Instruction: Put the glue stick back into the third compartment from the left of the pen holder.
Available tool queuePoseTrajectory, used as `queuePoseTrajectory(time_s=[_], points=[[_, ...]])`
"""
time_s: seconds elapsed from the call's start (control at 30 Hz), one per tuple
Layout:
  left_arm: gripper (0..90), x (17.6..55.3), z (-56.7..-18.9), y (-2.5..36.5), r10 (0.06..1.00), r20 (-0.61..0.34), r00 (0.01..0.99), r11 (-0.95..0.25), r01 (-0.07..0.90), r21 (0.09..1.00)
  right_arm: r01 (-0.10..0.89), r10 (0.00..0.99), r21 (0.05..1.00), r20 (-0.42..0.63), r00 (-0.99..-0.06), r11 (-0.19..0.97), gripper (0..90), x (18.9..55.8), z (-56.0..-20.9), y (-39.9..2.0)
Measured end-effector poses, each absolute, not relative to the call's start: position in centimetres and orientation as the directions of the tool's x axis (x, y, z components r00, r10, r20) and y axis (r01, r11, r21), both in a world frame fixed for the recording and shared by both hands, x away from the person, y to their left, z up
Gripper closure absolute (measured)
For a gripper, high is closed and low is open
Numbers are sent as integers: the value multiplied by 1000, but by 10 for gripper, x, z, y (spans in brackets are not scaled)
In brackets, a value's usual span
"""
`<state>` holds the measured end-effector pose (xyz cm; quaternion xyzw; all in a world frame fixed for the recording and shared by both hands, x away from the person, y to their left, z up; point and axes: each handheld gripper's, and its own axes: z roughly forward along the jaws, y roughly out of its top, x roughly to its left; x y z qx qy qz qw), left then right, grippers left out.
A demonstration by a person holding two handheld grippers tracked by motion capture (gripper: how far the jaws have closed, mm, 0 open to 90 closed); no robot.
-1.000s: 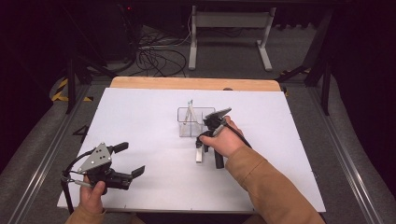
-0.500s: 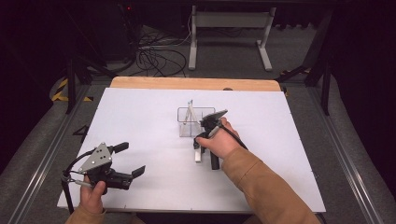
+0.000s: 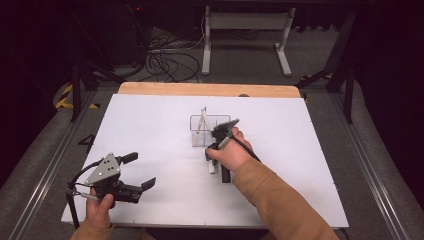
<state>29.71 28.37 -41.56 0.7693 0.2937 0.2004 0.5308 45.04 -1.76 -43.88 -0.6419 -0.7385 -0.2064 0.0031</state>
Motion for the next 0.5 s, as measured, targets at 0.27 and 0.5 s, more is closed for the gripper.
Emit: queuePoseTrajectory(time_s=[0.27,0.5], points=[[23,298,-416,284,665,-1,747,-265,237,935,951,949,298,270,-161,76,669,451,-439,-18],[23,298,-416,284,665,-5,747,-261,239,935,951,947,301,277,-162,75,671,451,-438,-19]])
